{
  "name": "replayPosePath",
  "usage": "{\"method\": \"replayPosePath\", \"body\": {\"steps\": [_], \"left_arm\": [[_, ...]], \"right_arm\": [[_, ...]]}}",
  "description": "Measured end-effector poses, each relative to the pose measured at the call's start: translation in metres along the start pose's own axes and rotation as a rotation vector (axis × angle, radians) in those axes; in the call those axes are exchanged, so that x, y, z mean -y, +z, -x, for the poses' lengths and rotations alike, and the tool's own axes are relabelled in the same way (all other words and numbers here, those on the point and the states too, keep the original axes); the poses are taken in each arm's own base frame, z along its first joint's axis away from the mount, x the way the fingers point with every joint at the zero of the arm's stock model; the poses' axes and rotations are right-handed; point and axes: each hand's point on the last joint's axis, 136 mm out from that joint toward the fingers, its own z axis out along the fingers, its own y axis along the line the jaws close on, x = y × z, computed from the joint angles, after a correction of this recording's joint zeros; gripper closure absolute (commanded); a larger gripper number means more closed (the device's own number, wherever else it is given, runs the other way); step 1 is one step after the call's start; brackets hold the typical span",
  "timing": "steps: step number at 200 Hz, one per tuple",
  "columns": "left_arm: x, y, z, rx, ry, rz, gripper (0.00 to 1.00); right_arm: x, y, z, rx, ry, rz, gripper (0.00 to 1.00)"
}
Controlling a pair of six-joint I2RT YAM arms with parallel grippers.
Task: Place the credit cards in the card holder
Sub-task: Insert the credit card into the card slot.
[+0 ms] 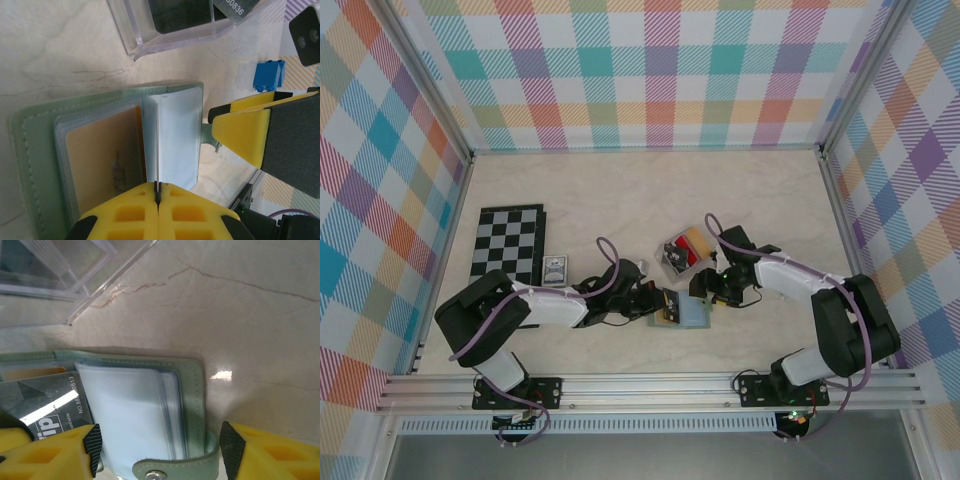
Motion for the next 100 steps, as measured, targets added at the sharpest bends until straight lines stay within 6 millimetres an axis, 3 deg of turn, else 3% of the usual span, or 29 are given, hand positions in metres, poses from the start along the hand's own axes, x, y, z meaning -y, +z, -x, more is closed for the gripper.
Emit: {"method": "replayPosePath", "body": {"steps": [34, 100], "left_arm": [[-0.005, 0.007, -0.001, 0.0, -0.017, -0.002, 1.0], [-0.006, 0.014, -0.002, 0.01, -0.035, -0.012, 1.0]], "right_arm": [[0.003, 0.009, 0.0, -0.011, 0.0, -0.011, 0.5], [0.005, 0.01, 0.0, -0.014, 0.005, -0.016, 0.53]]}}
